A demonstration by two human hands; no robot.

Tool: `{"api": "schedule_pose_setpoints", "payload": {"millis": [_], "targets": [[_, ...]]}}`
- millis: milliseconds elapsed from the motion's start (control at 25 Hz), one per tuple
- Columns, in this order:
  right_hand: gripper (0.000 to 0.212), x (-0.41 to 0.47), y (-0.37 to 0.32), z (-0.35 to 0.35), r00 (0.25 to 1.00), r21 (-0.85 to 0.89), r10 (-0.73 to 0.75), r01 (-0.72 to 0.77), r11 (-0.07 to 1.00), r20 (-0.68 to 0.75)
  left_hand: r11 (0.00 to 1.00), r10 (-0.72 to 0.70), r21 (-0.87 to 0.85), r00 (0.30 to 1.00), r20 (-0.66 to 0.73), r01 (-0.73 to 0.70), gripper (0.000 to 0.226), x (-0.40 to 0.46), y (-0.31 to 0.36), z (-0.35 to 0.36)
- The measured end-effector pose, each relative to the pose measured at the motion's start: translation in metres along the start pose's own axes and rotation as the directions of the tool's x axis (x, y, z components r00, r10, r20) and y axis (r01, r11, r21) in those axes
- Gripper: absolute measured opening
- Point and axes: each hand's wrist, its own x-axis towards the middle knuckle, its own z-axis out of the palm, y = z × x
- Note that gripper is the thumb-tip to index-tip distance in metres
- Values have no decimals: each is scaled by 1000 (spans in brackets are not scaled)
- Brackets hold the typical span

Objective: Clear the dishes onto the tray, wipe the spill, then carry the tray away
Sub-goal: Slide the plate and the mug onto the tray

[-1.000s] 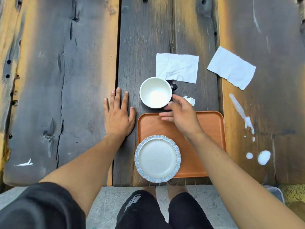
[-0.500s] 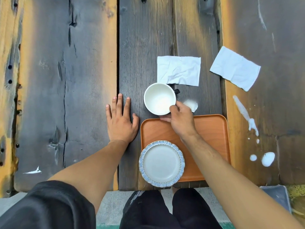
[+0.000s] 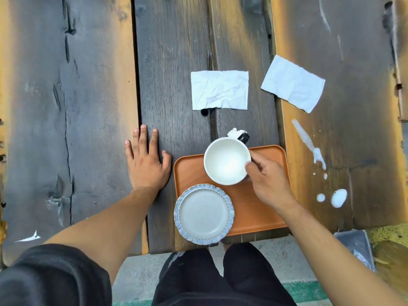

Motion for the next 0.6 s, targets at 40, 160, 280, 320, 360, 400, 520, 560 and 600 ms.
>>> {"api": "schedule_pose_setpoints", "payload": {"millis": [40,160,280,320,360,400,520,560,600], "targets": [[39,-5,4,-5,1000,-17,-1,1,1000,3,1000,1,2,1000,0,-1,64,0,0,0],[42,-15,16,-8,998,11,55,-55,998,-1,1000,1,8,1000,-5,-1,64,1,0,0],[39,-17,29,-4,995,90,103,-103,991,9,1000,-1,8,1000,-5,1,65,0,1,0],[37,-17,33,-2,994,101,109,-109,989,8,1000,-2,7,1000,-4,2,65,0,1,0],[37,-17,37,0,994,109,108,-108,988,8,1000,-2,5,1000,-3,2,65,0,0,0],[37,-17,38,2,994,114,105,-105,988,7,1000,-2,3,1000,-1,2,65,1,0,0],[39,-17,41,5,994,132,109,-108,985,-4,1000,-7,-1,1000,-5,7,65,0,0,0],[40,-17,41,6,993,135,114,-112,984,-7,1000,-7,-4,1000,-10,7,65,0,0,0],[40,-17,42,6,993,141,117,-115,983,-7,1000,-6,-7,1000,-12,6,65,1,0,0]]}}
